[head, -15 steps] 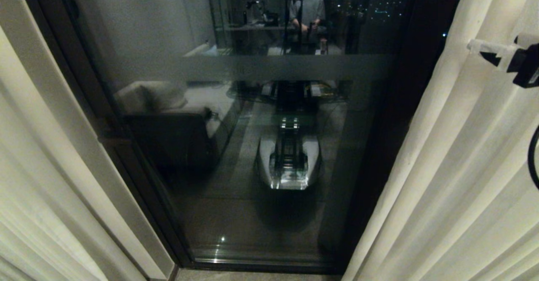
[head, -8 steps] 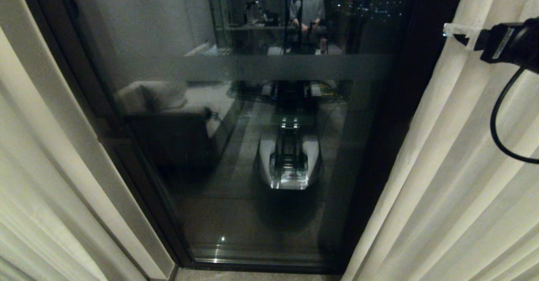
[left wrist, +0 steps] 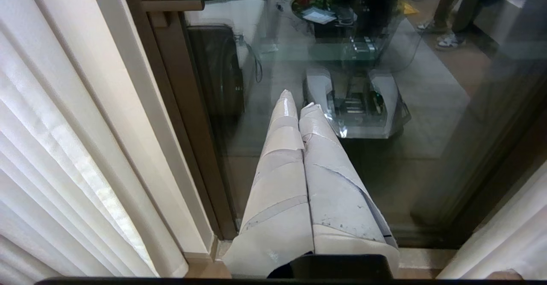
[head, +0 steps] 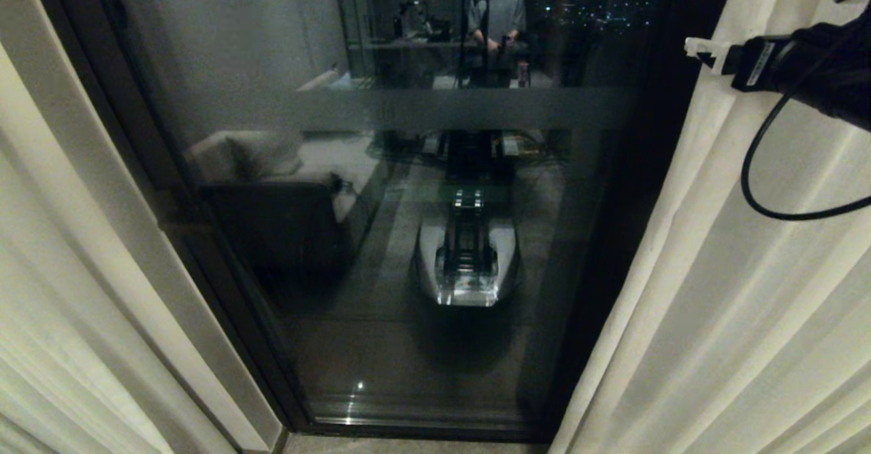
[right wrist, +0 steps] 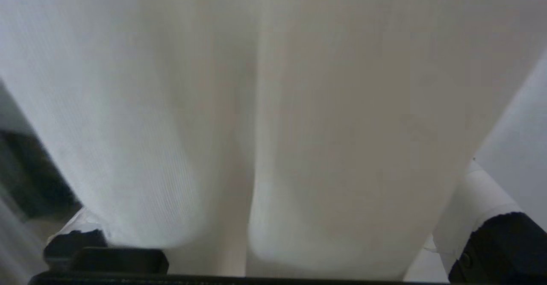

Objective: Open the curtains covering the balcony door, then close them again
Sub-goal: Pull the inner curtains open on both sides

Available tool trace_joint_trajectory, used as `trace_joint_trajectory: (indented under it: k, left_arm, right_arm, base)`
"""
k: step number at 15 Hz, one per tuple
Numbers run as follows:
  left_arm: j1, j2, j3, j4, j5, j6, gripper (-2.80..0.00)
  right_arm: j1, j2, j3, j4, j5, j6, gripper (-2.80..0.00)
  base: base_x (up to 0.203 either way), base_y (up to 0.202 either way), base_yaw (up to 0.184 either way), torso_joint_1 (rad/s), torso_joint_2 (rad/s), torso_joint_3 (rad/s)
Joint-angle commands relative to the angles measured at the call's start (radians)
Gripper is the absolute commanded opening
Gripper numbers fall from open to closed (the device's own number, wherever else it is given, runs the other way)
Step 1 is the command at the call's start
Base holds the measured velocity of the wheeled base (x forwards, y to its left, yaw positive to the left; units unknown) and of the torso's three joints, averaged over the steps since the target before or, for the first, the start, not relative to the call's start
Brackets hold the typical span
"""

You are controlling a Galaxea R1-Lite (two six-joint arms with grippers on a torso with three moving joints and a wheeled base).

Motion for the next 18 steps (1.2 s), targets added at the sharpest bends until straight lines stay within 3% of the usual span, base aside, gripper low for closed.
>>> trace_joint_trajectory:
  k: [1,7,8,18]
  left_arm:
    - [0.000,0.000,0.000,0.000,0.001,0.000,-2.80]
    - [0.000,0.000,0.000,0.000,0.001,0.000,-2.80]
    - [0.000,0.000,0.000,0.000,0.001,0.000,-2.80]
    - [0.000,0.000,0.000,0.000,0.001,0.000,-2.80]
  right_arm:
    - [0.000,0.055,-0.045,-0.004,-0.001,0.000,0.00]
    - [-0.011,0.098,-0.073,-0.037,-0.001,0.002,0.00]
    - [-0.011,0.098,-0.073,-0.037,0.000,0.004,-2.80]
    - [-0.009,0.035,-0.024,-0.039,-0.018,0.040,-2.80]
  base:
    - [0.000,0.000,0.000,0.000,0.00,0.000]
    - [0.000,0.000,0.000,0.000,0.00,0.000]
    - [0.000,0.000,0.000,0.000,0.00,0.000]
    - [0.000,0.000,0.000,0.000,0.00,0.000]
